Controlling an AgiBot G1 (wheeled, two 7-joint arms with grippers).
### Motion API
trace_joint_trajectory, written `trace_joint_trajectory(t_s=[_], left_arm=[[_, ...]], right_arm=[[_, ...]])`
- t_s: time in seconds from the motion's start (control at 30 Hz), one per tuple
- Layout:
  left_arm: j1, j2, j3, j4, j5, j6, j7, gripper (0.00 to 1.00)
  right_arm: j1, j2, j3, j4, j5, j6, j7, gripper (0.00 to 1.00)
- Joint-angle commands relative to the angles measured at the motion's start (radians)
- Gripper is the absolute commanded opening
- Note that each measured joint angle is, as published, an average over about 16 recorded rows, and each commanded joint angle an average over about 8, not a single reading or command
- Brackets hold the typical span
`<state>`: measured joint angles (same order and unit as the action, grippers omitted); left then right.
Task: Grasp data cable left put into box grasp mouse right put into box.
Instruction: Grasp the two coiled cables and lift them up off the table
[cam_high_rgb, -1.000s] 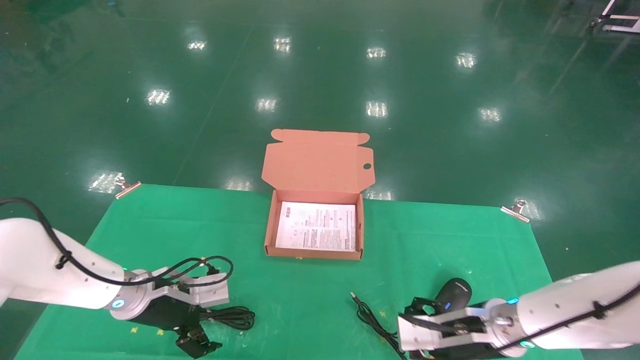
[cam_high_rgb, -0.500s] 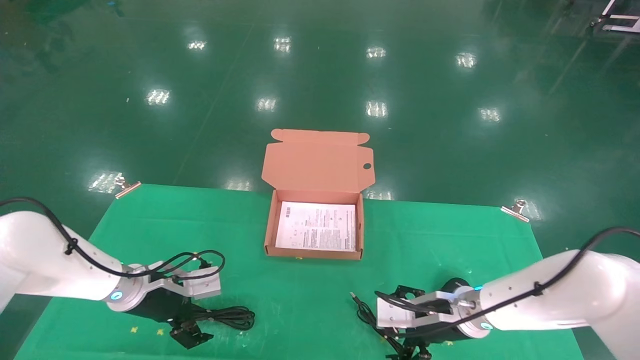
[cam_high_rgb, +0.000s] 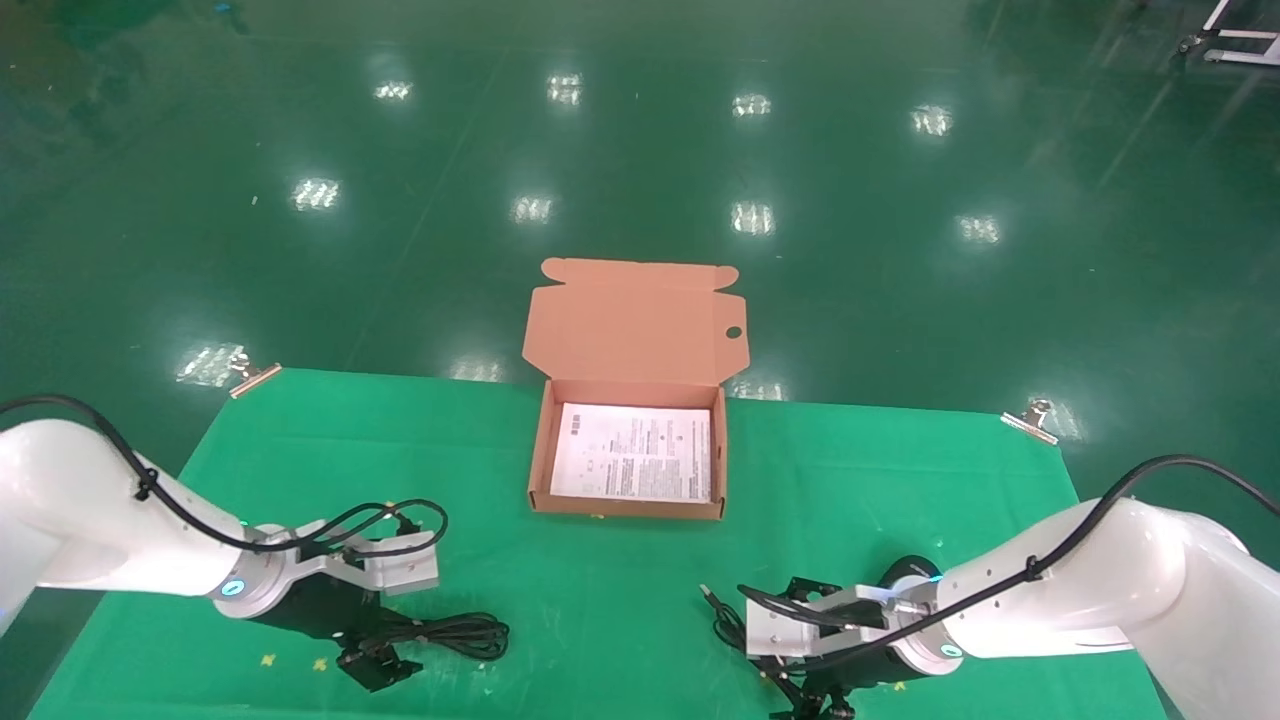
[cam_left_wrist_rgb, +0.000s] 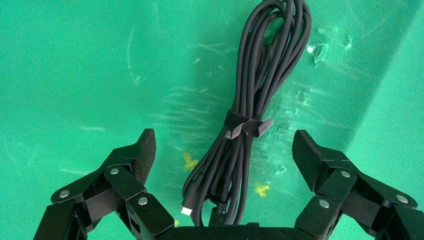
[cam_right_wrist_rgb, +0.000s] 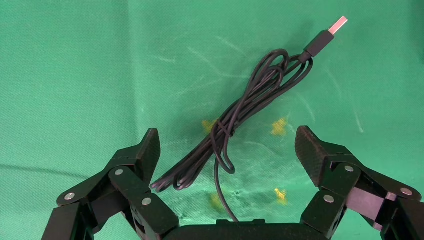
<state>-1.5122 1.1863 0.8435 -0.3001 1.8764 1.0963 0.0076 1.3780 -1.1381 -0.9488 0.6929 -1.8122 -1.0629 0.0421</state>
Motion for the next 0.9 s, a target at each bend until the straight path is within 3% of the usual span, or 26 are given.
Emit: trace_joint_trajectory(t_s=[0.03,0.07,0.9], left_arm=[[-0.003,0.003,-0.002,0.013,-0.003,-0.004,0.012,0.06],[-0.004,0.004,-0.002,0.016,-0.003,-0.005,0.014,0.00],[0.000,-0.001,0.000,-0.004,-0.001,0.001,0.003,0.00]], right_arm=[[0.001,-0.008,-0.001,-0.018,0.000,0.003,-0.006,0.00],[0.001,-0.009,-0.001,-0.022,0.000,0.004,-0.007,0.00],[-0.001,0.001,0.000,0.001,0.001,-0.002,0.000,0.00]])
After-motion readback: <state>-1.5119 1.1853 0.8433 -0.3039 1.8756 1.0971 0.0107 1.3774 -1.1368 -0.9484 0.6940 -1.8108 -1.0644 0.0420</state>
